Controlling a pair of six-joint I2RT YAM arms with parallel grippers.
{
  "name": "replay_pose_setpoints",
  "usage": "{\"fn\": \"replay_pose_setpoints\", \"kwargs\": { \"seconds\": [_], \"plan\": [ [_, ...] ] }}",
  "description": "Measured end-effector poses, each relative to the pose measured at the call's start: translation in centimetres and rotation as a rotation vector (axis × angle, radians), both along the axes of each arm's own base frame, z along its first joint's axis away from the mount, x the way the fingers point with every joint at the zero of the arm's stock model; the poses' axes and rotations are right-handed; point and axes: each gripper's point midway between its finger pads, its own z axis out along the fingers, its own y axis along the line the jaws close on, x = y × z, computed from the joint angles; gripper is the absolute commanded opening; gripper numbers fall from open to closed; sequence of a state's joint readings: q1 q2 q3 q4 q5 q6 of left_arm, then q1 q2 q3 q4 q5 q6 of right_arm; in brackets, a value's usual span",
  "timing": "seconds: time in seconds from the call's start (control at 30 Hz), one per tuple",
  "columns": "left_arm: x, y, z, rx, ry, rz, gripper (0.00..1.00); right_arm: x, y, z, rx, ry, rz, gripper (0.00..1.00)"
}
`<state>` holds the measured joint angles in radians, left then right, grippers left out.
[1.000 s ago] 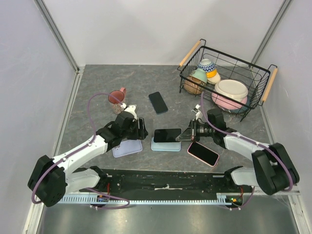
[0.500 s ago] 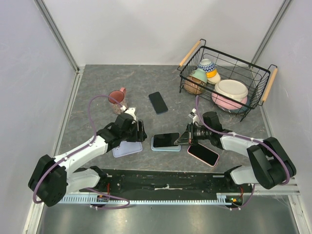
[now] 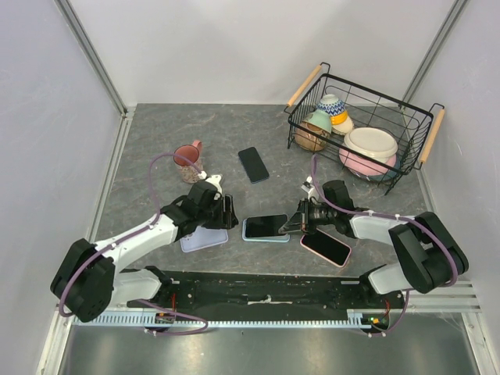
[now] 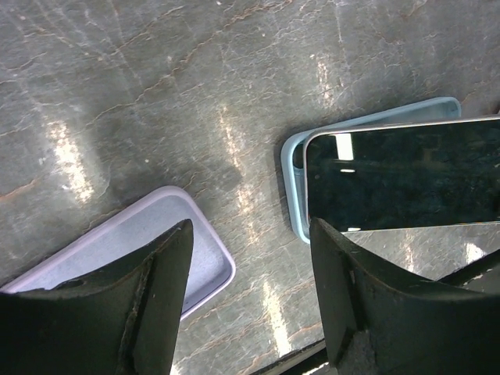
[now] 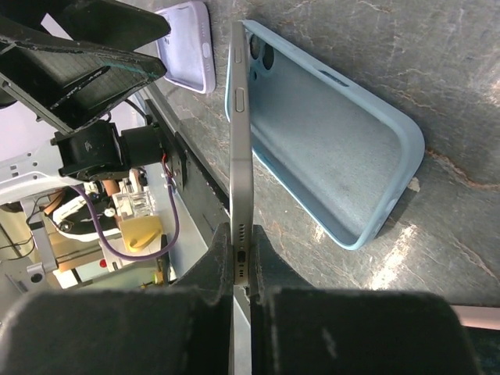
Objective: Put the phone into the phone case
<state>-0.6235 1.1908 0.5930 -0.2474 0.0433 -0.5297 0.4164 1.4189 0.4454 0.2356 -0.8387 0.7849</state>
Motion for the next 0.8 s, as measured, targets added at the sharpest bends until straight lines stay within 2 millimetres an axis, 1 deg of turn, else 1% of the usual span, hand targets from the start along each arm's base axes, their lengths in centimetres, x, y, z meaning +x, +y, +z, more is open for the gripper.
{"fn": "replay_pose_setpoints", "kwargs": {
  "seconds": [0.13,0.37,0.57,0.7,0.8],
  "plan": [
    [0.2,-0.5,-0.5,-0.008,0.012,-0.012,0.66,-0.2,0.0,-0.5,0.0,0.021,0.009,0.0],
    [0.6,-1.6,-2.0,-0.002,0.047,-0.034,0.56,-0.4,0.0,-1.0,-0.001,0.034,0.017,0.0],
    [1.4,-3.0,-2.8,0.001,0.06,-0.055,0.54,-0.6,0.0,-1.4,-0.002,0.038,0.02,0.0],
    [1.8,-3.5,-3.7,0.014,0.082,-0.061,0.53,-0.6,-0.1,-1.6,-0.002,0.038,0.02,0.0],
    [2.2,-4.1,-3.7,0.01,0.085,-0.065,0.49,-0.7,-0.1,-1.8,-0.004,0.046,0.019,0.0]
  ]
}}
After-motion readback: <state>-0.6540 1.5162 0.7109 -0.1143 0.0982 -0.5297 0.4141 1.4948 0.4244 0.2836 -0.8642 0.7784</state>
